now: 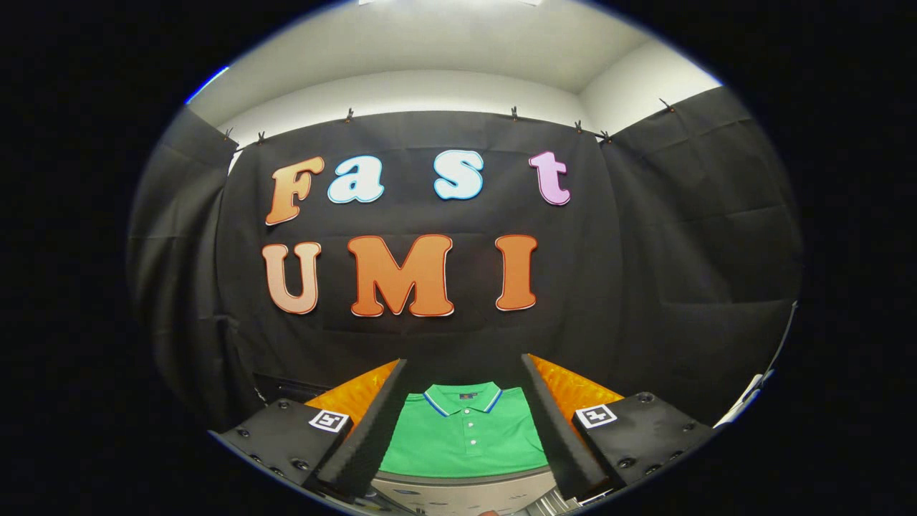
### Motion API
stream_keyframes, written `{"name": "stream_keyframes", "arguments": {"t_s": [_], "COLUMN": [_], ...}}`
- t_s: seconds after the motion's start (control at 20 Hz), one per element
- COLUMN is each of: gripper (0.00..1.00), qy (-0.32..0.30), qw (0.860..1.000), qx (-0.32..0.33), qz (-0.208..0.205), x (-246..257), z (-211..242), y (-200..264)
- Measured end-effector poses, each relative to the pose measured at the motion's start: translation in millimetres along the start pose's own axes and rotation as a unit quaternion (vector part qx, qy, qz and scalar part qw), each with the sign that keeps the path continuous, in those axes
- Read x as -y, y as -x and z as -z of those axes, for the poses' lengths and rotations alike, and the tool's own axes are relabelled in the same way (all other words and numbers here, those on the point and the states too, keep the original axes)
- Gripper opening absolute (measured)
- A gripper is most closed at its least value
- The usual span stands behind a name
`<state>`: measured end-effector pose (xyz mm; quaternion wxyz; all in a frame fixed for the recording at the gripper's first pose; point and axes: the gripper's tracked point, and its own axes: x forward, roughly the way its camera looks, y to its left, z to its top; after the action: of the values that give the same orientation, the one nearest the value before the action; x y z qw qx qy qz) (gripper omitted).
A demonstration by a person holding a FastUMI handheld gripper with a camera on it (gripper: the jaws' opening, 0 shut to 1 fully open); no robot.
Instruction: Put the clothes into the washing machine and then close the washing machine lid.
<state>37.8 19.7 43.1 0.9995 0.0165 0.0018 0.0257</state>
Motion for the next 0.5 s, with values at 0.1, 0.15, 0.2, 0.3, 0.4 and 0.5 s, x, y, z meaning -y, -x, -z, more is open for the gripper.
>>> {"name": "stream_keyframes", "arguments": {"t_s": [0.1, 0.15, 0.2, 0.3, 0.4, 0.5], "gripper": [0.99, 0.99, 0.99, 0.99, 0.99, 0.99], "qy": [0.004, 0.006, 0.005, 0.001, -0.003, -0.002], "qw": [1.000, 1.000, 1.000, 1.000, 0.999, 0.998], "qx": [0.002, 0.001, -0.001, -0.015, -0.037, -0.055], "qz": [0.000, 0.000, 0.000, 0.000, -0.008, -0.014], "x": [1, 0, 1, 4, 2, 3], "z": [-1, -2, -1, 10, 28, 44], "y": [-1, -2, -5, -16, -34, -56]}}
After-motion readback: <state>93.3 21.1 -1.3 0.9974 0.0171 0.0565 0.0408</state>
